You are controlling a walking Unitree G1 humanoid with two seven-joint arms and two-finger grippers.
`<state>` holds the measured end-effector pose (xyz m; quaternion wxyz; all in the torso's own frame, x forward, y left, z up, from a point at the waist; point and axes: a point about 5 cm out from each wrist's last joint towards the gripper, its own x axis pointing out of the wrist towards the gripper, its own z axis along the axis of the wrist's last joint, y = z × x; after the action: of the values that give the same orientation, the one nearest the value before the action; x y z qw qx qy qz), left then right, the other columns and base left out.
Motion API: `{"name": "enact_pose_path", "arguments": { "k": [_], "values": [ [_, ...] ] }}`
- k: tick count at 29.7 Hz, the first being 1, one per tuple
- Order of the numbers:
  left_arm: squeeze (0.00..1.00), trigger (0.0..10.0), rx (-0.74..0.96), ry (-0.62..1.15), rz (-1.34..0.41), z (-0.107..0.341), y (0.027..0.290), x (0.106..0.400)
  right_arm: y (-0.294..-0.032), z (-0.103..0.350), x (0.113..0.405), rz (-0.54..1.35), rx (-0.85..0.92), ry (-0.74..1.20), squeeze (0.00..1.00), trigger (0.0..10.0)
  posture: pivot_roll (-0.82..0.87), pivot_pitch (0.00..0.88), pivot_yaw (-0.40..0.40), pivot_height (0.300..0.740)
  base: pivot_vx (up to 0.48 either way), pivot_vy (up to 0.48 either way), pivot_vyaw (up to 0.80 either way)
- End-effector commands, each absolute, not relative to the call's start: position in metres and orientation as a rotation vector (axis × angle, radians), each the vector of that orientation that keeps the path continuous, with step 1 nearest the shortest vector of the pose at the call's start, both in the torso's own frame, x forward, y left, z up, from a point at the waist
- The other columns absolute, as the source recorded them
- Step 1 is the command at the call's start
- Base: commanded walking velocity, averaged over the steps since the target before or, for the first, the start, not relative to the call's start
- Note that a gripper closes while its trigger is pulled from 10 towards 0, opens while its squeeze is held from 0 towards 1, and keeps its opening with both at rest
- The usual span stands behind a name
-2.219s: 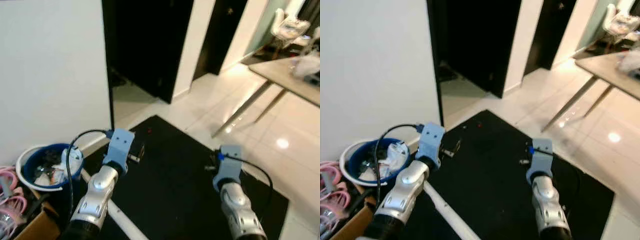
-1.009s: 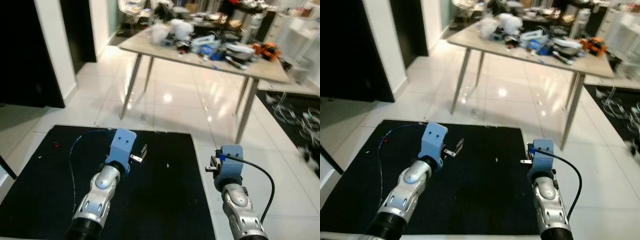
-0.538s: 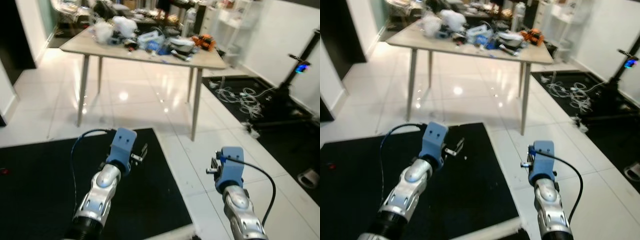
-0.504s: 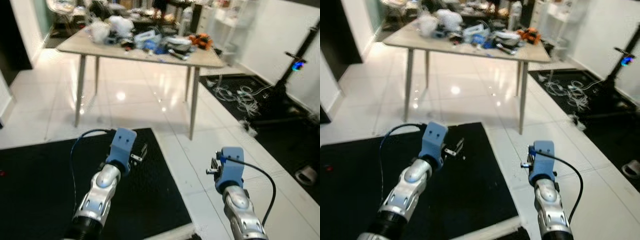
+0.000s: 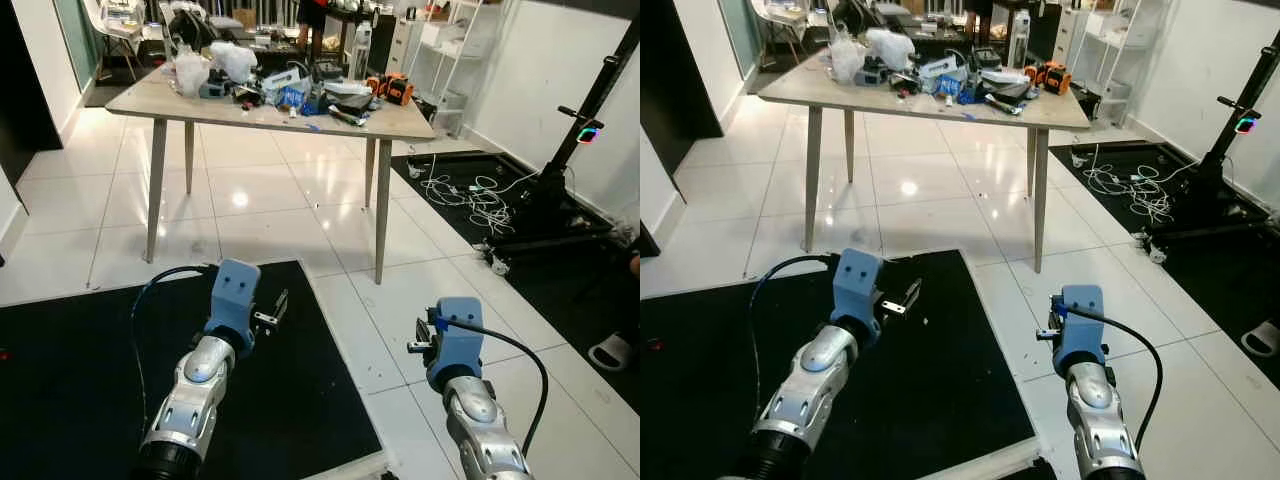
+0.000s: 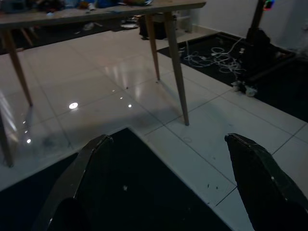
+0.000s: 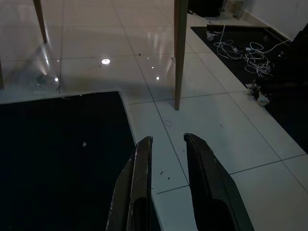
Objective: Picking trash to rubbish bin
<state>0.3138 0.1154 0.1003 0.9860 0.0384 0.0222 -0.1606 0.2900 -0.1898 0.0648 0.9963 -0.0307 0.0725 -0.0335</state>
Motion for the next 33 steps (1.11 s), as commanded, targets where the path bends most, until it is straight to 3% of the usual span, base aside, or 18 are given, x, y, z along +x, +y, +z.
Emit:
{"name": "enact_pose_path", "arguments": {
  "k": [1,33],
  "values": [
    [0.00,10.0,0.067,0.031,-0.344,0.1021,0.1091,0.3126,-0.1910,0.0658,0.2903,-0.069,-0.059,0.138,0.00,10.0,-0.11,0.000,-0.049,0.740,0.469,0.000,0.00],
    [0.00,10.0,0.095,0.036,-0.356,0.1006,0.1074,0.3113,-0.1858,0.0608,0.2853,-0.065,-0.011,0.157,0.00,10.0,-0.11,0.002,-0.041,0.740,0.471,0.000,0.00]
  ]
}}
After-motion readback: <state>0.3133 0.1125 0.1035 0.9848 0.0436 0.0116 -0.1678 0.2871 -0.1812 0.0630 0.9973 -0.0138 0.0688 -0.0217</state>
